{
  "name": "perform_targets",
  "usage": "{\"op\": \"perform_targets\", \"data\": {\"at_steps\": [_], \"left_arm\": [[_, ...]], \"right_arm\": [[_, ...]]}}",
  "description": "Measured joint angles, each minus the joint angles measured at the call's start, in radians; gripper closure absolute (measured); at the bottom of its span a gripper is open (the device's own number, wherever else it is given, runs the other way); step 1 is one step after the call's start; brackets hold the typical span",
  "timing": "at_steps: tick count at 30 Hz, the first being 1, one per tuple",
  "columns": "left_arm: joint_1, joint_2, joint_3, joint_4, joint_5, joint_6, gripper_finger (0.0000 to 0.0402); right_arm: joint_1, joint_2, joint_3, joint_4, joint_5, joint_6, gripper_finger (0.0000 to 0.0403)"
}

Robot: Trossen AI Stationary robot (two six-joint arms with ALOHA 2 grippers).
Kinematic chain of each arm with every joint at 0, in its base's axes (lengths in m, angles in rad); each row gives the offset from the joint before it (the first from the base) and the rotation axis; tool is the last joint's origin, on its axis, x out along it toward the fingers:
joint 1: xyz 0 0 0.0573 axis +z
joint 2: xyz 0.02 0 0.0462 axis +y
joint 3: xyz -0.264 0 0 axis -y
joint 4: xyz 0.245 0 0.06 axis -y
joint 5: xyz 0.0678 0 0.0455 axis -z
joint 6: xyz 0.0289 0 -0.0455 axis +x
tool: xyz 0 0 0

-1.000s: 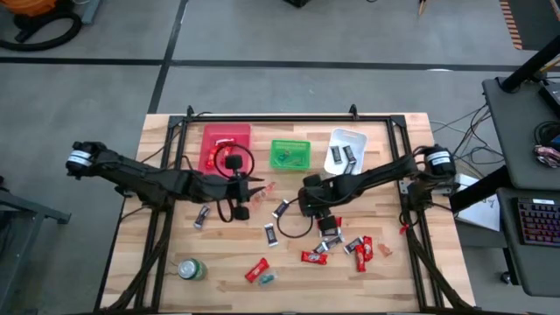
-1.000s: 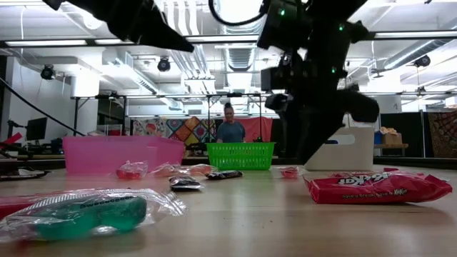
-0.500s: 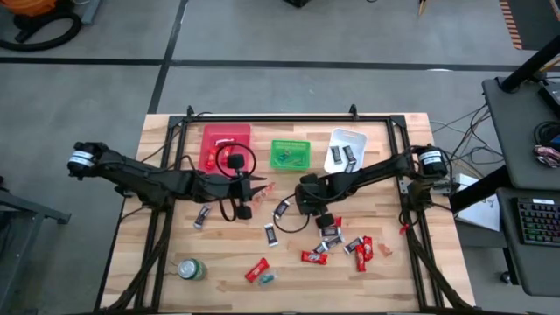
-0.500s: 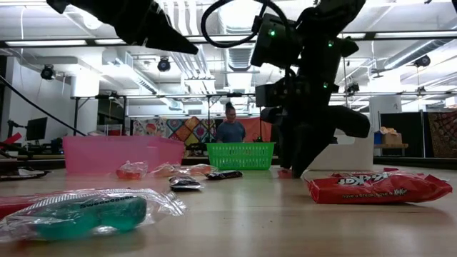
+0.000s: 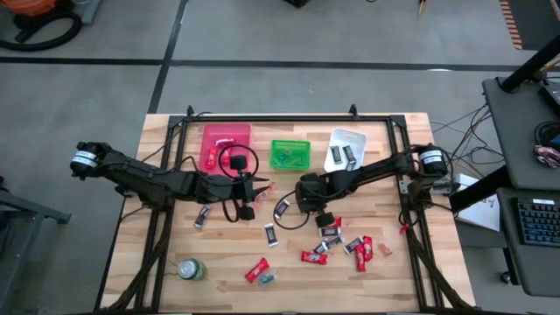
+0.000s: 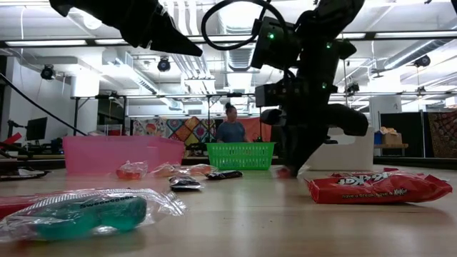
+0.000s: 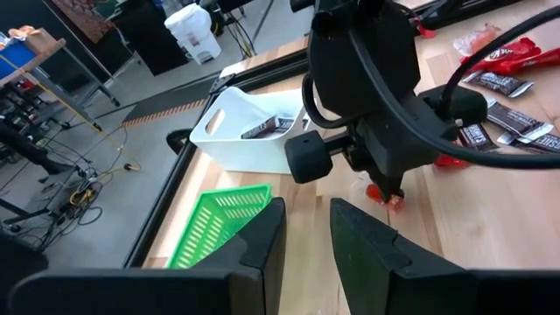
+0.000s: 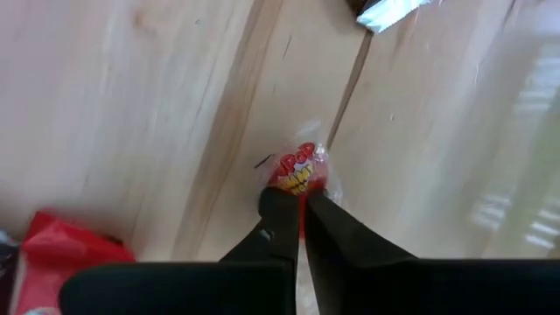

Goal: Sort candy
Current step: Put the red gummy into the green bin

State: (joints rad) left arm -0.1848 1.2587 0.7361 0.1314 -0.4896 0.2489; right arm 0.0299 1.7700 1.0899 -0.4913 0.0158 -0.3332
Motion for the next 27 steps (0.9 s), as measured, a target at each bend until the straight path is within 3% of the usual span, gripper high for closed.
{"op": "perform_targets", "data": {"at_steps": [7,14,20,27], "left_arm": [[0.0,0.0,0.0,-0.001,0.0,-0.034,0.0326],[0.0,0.0,0.0,-0.007,-0.001,-0.075,0.0326],[0.0,0.0,0.0,-0.006,-0.001,-0.084,0.0326],[0.0,0.0,0.0,-0.008,-0.002,-0.106,0.0326]], "right_arm": [[-0.004,-0.103,-0.002,0.01,-0.004,0.004,0.0394],[-0.067,-0.196,-0.001,0.149,0.032,0.065,0.0394],[-0.175,-0.197,-0.001,0.282,0.216,0.09,0.0394],[-0.31,-0.156,-0.001,0.35,0.213,0.2,0.0394]]}}
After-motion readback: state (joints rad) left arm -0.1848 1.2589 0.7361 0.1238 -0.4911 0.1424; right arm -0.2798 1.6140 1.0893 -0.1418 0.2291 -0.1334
